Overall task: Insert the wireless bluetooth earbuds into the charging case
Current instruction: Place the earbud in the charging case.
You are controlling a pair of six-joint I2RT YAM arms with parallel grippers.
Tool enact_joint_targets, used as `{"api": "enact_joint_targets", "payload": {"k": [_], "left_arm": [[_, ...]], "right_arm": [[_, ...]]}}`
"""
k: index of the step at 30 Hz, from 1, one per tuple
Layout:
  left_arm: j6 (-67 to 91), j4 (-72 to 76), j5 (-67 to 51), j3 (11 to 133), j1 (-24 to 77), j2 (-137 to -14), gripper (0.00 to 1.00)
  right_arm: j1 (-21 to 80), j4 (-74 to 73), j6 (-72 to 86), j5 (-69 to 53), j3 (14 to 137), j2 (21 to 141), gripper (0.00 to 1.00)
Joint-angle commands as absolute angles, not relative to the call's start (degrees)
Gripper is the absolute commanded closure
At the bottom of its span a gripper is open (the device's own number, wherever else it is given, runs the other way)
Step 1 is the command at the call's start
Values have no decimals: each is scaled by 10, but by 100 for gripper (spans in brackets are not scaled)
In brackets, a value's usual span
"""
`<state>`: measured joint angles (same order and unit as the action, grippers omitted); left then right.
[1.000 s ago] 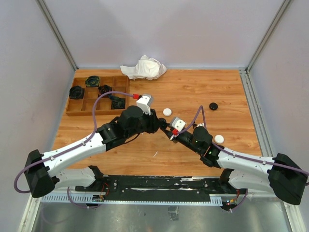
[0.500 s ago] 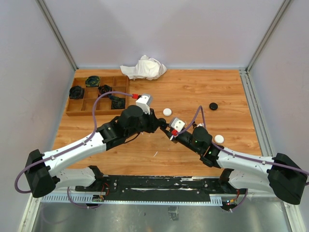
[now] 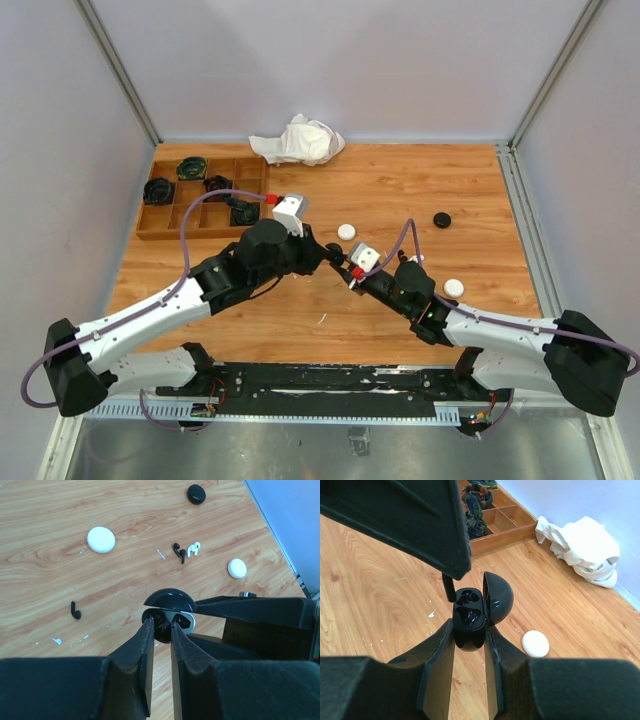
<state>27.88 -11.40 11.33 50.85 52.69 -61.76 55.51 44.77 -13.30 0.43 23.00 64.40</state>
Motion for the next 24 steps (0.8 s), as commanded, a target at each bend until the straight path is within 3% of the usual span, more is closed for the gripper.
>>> {"api": "enact_joint_targets", "payload": {"k": [1, 24], "left_arm": [[264, -113, 116, 514, 526, -598, 92], [137, 32, 76, 431, 526, -553, 94]], "right_arm": [[561, 485, -116, 17, 233, 649, 79], [554, 512, -66, -45, 226, 634, 79]]}}
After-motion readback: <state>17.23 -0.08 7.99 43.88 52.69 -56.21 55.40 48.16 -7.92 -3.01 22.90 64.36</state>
